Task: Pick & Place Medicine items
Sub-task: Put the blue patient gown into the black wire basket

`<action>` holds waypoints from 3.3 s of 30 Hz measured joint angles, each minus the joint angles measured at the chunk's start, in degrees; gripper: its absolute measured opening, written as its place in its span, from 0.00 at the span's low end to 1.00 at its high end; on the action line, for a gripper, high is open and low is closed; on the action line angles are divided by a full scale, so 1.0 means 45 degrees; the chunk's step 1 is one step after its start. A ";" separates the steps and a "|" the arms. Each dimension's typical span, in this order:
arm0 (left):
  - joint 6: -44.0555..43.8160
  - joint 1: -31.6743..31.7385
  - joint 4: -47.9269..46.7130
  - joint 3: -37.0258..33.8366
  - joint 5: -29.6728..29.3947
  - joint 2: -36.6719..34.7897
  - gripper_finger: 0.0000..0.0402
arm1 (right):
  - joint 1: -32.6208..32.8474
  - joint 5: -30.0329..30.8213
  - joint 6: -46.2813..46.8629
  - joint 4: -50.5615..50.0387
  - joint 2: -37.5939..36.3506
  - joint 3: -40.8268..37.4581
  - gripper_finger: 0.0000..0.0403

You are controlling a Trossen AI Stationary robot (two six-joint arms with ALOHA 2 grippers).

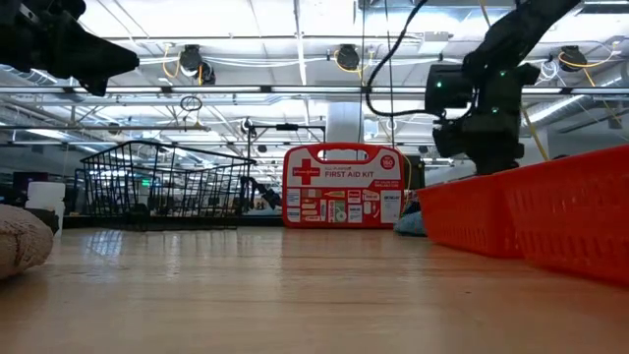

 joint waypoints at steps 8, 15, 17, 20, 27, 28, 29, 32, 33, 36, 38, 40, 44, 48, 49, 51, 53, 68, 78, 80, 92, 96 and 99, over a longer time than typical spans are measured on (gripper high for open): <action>0.0000 -0.0005 0.0000 0.0000 0.0000 0.0000 0.18 | 0.0063 -0.2071 0.1778 0.4507 0.0082 0.0000 0.73; 0.0000 -0.0005 0.0000 0.0000 -0.0005 -0.0004 0.18 | -0.0613 -0.1432 0.2615 0.4437 -0.1774 0.0010 0.73; 0.0000 -0.0005 0.0000 0.0000 -0.0005 0.0000 0.18 | -0.1032 -0.0556 0.2753 0.3665 -0.2542 0.0010 0.73; 0.0000 -0.0002 0.0003 0.0000 -0.0005 0.0000 0.18 | -0.1793 0.0972 0.2608 0.1920 -0.3507 0.0019 0.73; 0.0000 -0.0001 0.0003 0.0000 -0.0005 0.0000 0.18 | -0.3791 0.2151 0.2467 0.0591 -0.4026 -0.0771 0.77; 0.0000 -0.0005 0.0005 0.0000 -0.0005 0.0000 0.18 | -0.4084 0.2189 0.2602 0.0620 -0.3984 -0.1012 0.78; 0.0000 -0.0003 0.0002 0.0000 -0.0005 0.0000 0.18 | -0.4390 0.2202 0.2737 0.0681 -0.3938 -0.1267 0.79; 0.0000 -0.0001 0.0004 0.0000 -0.0005 0.0000 0.18 | -0.5148 0.2169 0.2841 0.1435 -0.3885 -0.2206 0.81; 0.0000 -0.0005 0.0000 0.0000 -0.0005 0.0000 0.18 | -0.5315 0.2119 0.2840 0.1909 -0.3888 -0.2562 0.82; 0.0000 -0.0001 0.0002 0.0000 -0.0005 0.0000 0.18 | -0.5680 0.1518 0.2941 0.3731 -0.3883 -0.3642 0.82; 0.0000 -0.0002 0.0002 0.0000 -0.0003 -0.0001 0.18 | -0.5868 0.0790 0.3298 0.5071 -0.3879 -0.4361 0.81; 0.0000 -0.0005 0.0000 0.0000 -0.0005 0.0000 0.18 | -0.5980 0.0083 0.3760 0.6516 -0.3883 -0.5066 0.81; 0.0000 -0.0005 0.0001 0.0000 -0.0005 0.0000 0.18 | -0.6028 -0.0645 0.4780 0.9262 -0.3885 -0.6434 0.81; 0.0000 -0.0004 0.0001 0.0000 -0.0005 0.0000 0.18 | -0.6030 -0.0780 0.5684 1.1997 -0.3903 -0.7716 0.82; 0.0000 0.0000 0.0005 0.0000 -0.0005 0.0000 0.18 | -0.6033 -0.0859 0.5913 1.2601 -0.3901 -0.7995 0.82; 0.0000 -0.0005 0.0000 0.0000 -0.0005 0.0000 0.18 | -0.6037 -0.1093 0.6290 1.3775 -0.3894 -0.8513 0.81; 0.0000 -0.0005 0.0004 0.0000 -0.0005 -0.0001 0.18 | -0.6033 -0.1483 0.6680 1.4564 -0.3879 -0.8873 0.80; 0.0000 -0.0005 0.0002 0.0000 -0.0005 0.0000 0.18 | -0.5142 -0.1180 0.6887 1.4928 -0.3864 -0.9015 0.70; 0.0000 -0.0005 0.0001 0.0000 -0.0005 0.0000 0.18 | -0.5013 -0.0503 0.6101 1.4950 -0.3424 -0.9014 0.41; 0.0000 -0.0003 0.0004 0.0000 -0.0005 0.0000 0.18 | -0.5013 -0.0499 0.5761 1.4997 -0.3304 -0.9010 0.33; 0.0000 0.0000 0.0000 0.0000 -0.0005 0.0000 0.18 | -0.5013 -0.0200 0.4501 1.6315 -0.3103 -0.9065 0.15; 0.0000 -0.0001 0.0001 0.0000 -0.0005 0.0000 0.18 | -0.4877 -0.0403 0.4524 1.8509 -0.3485 -0.9054 0.15; 0.0000 -0.0005 0.0005 0.0000 -0.0005 0.0000 0.18 | -0.4418 -0.0678 0.4492 1.9891 -0.3946 -0.9054 0.15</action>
